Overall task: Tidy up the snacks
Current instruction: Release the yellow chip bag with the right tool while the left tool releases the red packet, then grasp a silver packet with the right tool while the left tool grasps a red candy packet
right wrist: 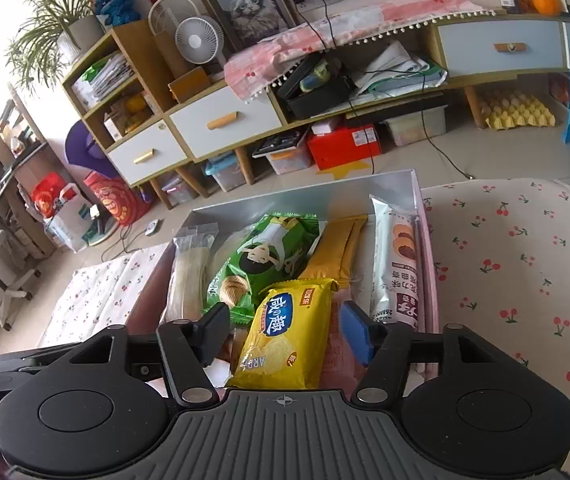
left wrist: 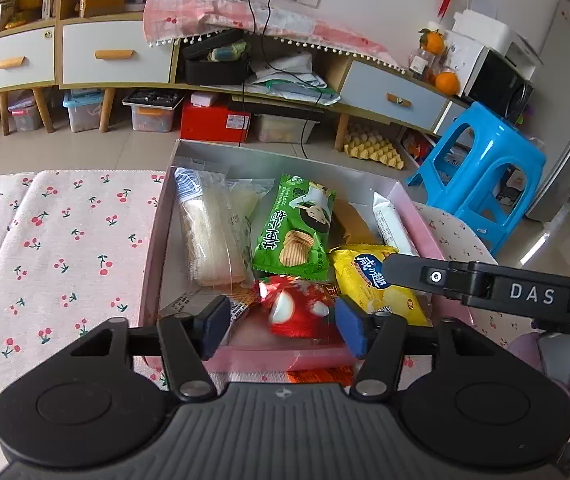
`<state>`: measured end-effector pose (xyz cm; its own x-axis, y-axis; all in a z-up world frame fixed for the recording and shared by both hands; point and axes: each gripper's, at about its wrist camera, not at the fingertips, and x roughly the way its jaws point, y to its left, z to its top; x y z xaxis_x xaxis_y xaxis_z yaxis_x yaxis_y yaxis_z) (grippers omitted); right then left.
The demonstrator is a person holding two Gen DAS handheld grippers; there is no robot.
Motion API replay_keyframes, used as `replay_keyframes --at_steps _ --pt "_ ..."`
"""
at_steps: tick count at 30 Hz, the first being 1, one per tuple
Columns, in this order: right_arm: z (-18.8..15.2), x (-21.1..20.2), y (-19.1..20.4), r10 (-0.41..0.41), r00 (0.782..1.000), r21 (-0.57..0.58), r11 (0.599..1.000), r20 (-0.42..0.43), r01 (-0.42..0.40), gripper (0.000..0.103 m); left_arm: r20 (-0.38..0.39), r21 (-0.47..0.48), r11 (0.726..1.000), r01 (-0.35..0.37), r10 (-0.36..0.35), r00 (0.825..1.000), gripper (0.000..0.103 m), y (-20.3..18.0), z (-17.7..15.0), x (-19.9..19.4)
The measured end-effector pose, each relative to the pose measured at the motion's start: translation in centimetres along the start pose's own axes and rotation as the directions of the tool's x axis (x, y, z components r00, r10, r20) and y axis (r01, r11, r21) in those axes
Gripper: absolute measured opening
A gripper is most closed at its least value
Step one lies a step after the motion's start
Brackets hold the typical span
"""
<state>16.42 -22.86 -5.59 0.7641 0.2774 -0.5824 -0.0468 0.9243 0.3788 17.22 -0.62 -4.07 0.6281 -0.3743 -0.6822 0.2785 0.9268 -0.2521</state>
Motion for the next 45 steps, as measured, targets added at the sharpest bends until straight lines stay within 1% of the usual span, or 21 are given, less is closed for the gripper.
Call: replay_keyframes --at_steps 2,3,7,11,16,20,24,30,33,36,39,40,41,42,44,45 --pt "0.1 -0.4 0.0 -0.003 1.000 0.008 1.000 -0.002 0.003 0.068 0.002 -0.002 1.000 -0.008 0.008 1.000 0.067 0.0 0.0 -0.3" --pt "0.1 -0.6 0.0 -0.004 1.000 0.010 1.000 -0.004 0.004 0.069 0.003 -0.001 1.000 -0.010 0.010 1.000 0.068 -0.1 0.0 -0.5" --pt "0.0 -1.4 0.3 -0.017 1.000 0.011 1.000 -0.019 0.018 0.074 0.003 0.006 1.000 -0.023 0.023 1.000 0.080 -0.3 -0.3 -1.5" --pt "-0.1 -2.5 0.7 -0.034 0.999 0.004 0.999 -0.029 0.034 0.081 -0.002 0.015 0.999 -0.037 0.037 0.999 0.089 -0.6 -1.0 -2.7" --pt "-0.4 -4.0 1.3 -0.048 0.998 -0.008 0.999 -0.037 0.048 0.084 -0.027 0.017 0.998 -0.063 0.063 0.998 0.094 -1.0 -2.2 -3.9" --pt "-1.0 -5.1 1.8 -0.057 0.997 -0.011 0.998 -0.047 0.056 0.088 -0.058 0.009 0.996 -0.090 0.090 0.994 0.096 -1.2 -3.1 -4.6" --pt "-1.7 -5.8 2.0 -0.061 0.997 -0.012 0.998 -0.056 0.060 0.089 -0.098 -0.012 0.992 -0.125 0.123 0.988 0.096 -1.5 -4.2 -5.2" --pt "-3.1 -6.5 2.3 -0.074 0.994 -0.016 0.997 -0.075 0.073 0.090 -0.145 -0.065 0.986 -0.153 0.143 0.979 0.096 -2.2 -5.8 -5.4" --pt "-3.9 -6.5 2.0 -0.067 0.994 -0.003 0.998 -0.085 0.067 0.090 -0.161 -0.095 0.984 -0.148 0.132 0.978 0.095 -2.6 -6.6 -5.3" --pt "-4.6 -6.3 1.7 -0.072 0.991 -0.008 0.997 -0.109 0.072 0.090 -0.172 -0.142 0.981 -0.136 0.110 0.979 0.090 -2.5 -7.4 -5.2" --pt "-5.2 -6.2 1.8 -0.098 0.986 -0.051 0.994 -0.132 0.092 0.090 -0.193 -0.213 0.970 -0.115 0.073 0.978 0.079 -2.2 -8.2 -4.9" --pt "-5.3 -6.2 1.8 -0.104 0.985 -0.060 0.994 -0.137 0.096 0.090 -0.204 -0.242 0.965 -0.104 0.055 0.977 0.073 -2.2 -8.3 -4.8" --pt "-5.4 -6.2 1.8 -0.104 0.984 -0.066 0.993 -0.144 0.095 0.090 -0.210 -0.266 0.960 -0.093 0.037 0.977 0.067 -2.0 -8.4 -4.7" --pt "-5.5 -6.2 1.8 -0.103 0.983 -0.066 0.993 -0.151 0.094 0.090 -0.212 -0.284 0.955 -0.084 0.023 0.977 0.064 -1.9 -8.5 -4.6" --pt "-5.8 -6.1 1.6 -0.101 0.982 -0.064 0.994 -0.160 0.092 0.090 -0.216 -0.298 0.951 -0.080 0.014 0.976 0.054 -2.0 -8.7 -4.4" --pt "-5.9 -6.0 1.5 -0.102 0.981 -0.064 0.994 -0.165 0.092 0.090 -0.215 -0.298 0.951 -0.080 0.014 0.976 0.052 -2.0 -8.7 -4.3"
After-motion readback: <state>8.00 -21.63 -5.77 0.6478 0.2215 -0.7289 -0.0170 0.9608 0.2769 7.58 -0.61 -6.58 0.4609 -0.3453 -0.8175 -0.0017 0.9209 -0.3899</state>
